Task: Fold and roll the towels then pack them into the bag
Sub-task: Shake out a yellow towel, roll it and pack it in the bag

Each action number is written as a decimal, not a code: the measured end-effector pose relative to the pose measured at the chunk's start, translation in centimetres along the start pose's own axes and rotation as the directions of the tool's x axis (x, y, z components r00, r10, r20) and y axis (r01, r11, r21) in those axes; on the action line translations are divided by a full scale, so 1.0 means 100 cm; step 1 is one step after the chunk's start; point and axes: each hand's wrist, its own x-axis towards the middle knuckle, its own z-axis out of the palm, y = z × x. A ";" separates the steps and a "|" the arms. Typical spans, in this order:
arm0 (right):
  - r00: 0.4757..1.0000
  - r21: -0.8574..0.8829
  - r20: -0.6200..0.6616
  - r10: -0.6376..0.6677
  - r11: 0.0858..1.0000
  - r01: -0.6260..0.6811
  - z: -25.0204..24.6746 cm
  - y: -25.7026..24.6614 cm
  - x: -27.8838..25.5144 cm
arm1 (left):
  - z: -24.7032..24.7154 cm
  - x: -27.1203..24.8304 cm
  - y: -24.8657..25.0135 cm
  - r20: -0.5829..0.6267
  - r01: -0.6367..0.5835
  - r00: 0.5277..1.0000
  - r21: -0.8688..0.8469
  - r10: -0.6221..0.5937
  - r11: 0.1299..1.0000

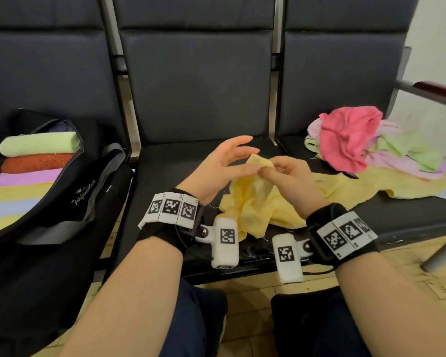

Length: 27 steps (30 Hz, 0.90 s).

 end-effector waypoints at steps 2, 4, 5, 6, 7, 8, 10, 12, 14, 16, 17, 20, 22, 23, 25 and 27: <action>1.000 0.003 0.008 0.013 1.000 -0.013 0.004 -0.001 0.001 | 0.004 -0.002 0.001 0.036 -0.050 0.998 0.103 0.046 0.993; 0.999 0.001 0.033 0.023 1.000 -0.024 0.007 -0.003 0.003 | 0.006 -0.001 -0.002 -0.007 -0.097 0.995 0.203 0.101 0.974; 0.998 -0.001 0.056 0.021 1.000 -0.021 0.009 -0.004 0.004 | 0.006 0.000 -0.002 -0.084 -0.104 0.989 0.188 0.122 0.977; 0.996 0.007 0.087 0.020 1.000 -0.021 0.011 -0.005 0.005 | 0.005 0.001 -0.003 -0.178 -0.102 0.976 0.143 0.127 0.984; 0.993 0.025 0.116 0.023 0.999 -0.026 0.012 -0.006 0.006 | 0.001 0.002 -0.004 -0.263 -0.103 0.957 0.094 0.125 0.990; 0.990 0.046 0.138 0.029 0.998 -0.036 0.011 -0.007 0.007 | -0.002 0.002 -0.004 -0.321 -0.106 0.939 0.058 0.119 0.993; 0.987 0.065 0.155 0.041 0.997 -0.051 0.008 -0.010 0.011 | -0.010 0.000 -0.002 -0.361 -0.120 0.925 0.026 0.121 0.992; 0.982 0.045 0.183 0.053 0.997 -0.062 0.004 -0.008 0.014 | -0.016 -0.001 0.001 -0.409 -0.153 0.902 0.002 0.141 0.988; 0.967 -0.009 0.242 0.084 0.996 -0.085 0.001 -0.004 0.017 | -0.024 -0.003 0.002 -0.510 -0.203 0.848 -0.061 0.144 0.977; 0.954 -0.071 0.274 0.124 0.992 -0.109 -0.004 0.003 0.017 | -0.036 -0.005 0.002 -0.619 -0.243 0.780 -0.156 0.097 0.957; 0.953 -0.109 0.268 0.141 0.987 -0.116 -0.008 0.008 0.018 | -0.042 -0.006 0.001 -0.663 -0.251 0.746 -0.195 0.061 0.948; 0.972 -0.289 0.181 0.151 0.953 -0.094 -0.020 0.022 0.022 | -0.053 -0.010 -0.003 -0.748 -0.240 0.664 -0.208 0.004 0.948; 0.992 -0.450 0.044 0.116 0.889 -0.084 -0.024 0.031 0.026 | -0.055 -0.011 -0.004 -0.776 -0.233 0.630 -0.217 -0.022 0.948; 0.996 -0.517 -0.054 0.075 0.851 -0.092 -0.025 0.034 0.027 | -0.055 -0.010 -0.004 -0.783 -0.231 0.621 -0.228 -0.037 0.946; 0.960 -0.519 -0.279 -0.032 0.846 -0.123 -0.026 0.037 0.029 | -0.053 -0.009 -0.006 -0.797 -0.224 0.602 -0.227 -0.049 0.948; 0.874 -0.369 -0.481 -0.066 0.920 -0.133 -0.026 0.034 0.029 | -0.051 -0.008 -0.008 -0.821 -0.199 0.570 -0.187 -0.041 0.962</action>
